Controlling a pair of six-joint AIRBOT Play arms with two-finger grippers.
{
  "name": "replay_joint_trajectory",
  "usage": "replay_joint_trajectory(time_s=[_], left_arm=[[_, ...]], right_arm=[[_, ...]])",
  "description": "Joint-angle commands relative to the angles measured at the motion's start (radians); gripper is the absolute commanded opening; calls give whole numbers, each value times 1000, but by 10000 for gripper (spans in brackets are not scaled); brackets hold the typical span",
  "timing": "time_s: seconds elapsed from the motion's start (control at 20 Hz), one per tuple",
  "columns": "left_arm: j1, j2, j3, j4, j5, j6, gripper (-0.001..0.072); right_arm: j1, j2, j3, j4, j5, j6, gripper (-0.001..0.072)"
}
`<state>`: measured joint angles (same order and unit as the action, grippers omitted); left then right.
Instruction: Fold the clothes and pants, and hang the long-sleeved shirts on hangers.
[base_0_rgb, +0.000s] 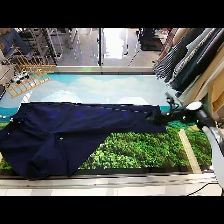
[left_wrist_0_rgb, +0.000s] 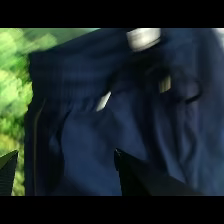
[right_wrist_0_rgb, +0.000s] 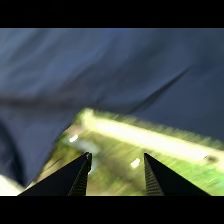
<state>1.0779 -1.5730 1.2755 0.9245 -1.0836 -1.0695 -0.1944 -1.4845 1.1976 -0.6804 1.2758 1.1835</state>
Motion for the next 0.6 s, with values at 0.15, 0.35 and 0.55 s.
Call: replay_joint_trajectory(time_s=[0.15,0.35,0.55], left_arm=[[-46,-72,-11,122,3,-22,629],[-53,-90,-11,122,58,-22,629],[-71,-108,-10,121,88,-22,629]], right_arm=[[324,85,-212,-97,-253,239,377],[503,-21,-211,-37,-395,277,409],[580,-103,-211,48,-454,263,404]])
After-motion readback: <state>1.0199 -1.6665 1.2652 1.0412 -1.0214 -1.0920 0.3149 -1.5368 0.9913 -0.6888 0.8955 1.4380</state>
